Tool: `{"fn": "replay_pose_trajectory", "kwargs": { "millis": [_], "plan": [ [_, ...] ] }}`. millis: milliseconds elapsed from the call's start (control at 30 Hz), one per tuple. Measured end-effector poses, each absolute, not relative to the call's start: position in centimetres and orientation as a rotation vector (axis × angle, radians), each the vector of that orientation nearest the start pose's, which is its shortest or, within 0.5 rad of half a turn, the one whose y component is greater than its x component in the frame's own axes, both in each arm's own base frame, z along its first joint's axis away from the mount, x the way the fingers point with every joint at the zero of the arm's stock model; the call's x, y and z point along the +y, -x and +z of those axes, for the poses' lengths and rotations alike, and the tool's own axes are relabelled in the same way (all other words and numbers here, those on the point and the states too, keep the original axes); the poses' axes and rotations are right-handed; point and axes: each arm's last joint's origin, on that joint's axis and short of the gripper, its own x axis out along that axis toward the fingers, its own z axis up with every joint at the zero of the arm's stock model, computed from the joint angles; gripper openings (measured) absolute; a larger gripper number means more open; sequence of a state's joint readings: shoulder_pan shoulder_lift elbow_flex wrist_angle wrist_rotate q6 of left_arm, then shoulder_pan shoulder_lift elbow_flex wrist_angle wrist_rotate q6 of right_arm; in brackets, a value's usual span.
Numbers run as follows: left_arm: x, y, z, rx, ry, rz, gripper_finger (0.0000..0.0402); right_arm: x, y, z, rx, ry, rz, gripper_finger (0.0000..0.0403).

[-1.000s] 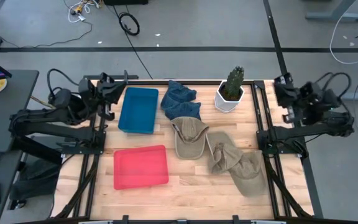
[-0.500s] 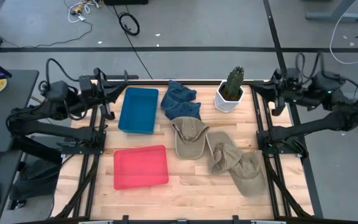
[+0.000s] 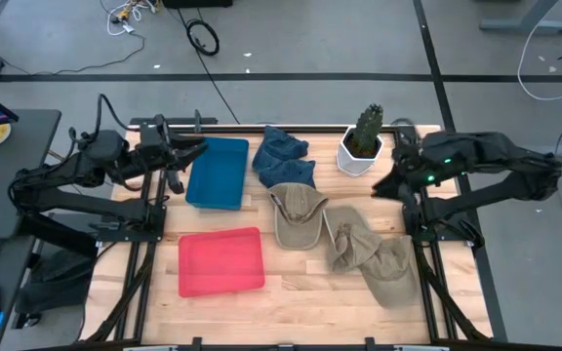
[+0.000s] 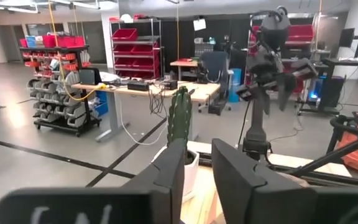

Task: Pick & Place hat
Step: Put the bottom brown cap into the blue bin

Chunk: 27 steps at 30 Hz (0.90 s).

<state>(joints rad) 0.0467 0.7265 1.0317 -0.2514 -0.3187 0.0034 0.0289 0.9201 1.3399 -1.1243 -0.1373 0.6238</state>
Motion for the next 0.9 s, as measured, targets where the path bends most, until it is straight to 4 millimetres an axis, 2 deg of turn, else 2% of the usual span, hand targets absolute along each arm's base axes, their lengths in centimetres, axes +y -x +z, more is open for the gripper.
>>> {"fn": "replay_pose_trajectory", "kwargs": {
  "millis": [167,333,533,900],
  "plan": [
    [1.5,-13.3,41.3,-0.038,0.002,0.365,0.0114,1.7,-13.6,38.8,1.005,-0.641,-0.004,0.0216],
    [1.5,-13.3,41.3,-0.035,0.001,0.365,0.0129,2.8,-13.4,37.0,1.190,-0.662,0.039,0.0238],
    [1.5,-13.3,40.9,0.011,-0.005,0.365,0.0138,4.0,-13.4,33.7,1.350,-0.717,-0.037,0.0236],
    [1.5,-13.3,40.9,0.010,-0.010,0.366,0.0138,4.9,-12.7,27.0,1.610,-0.933,-0.352,0.0207]
  ]
}}
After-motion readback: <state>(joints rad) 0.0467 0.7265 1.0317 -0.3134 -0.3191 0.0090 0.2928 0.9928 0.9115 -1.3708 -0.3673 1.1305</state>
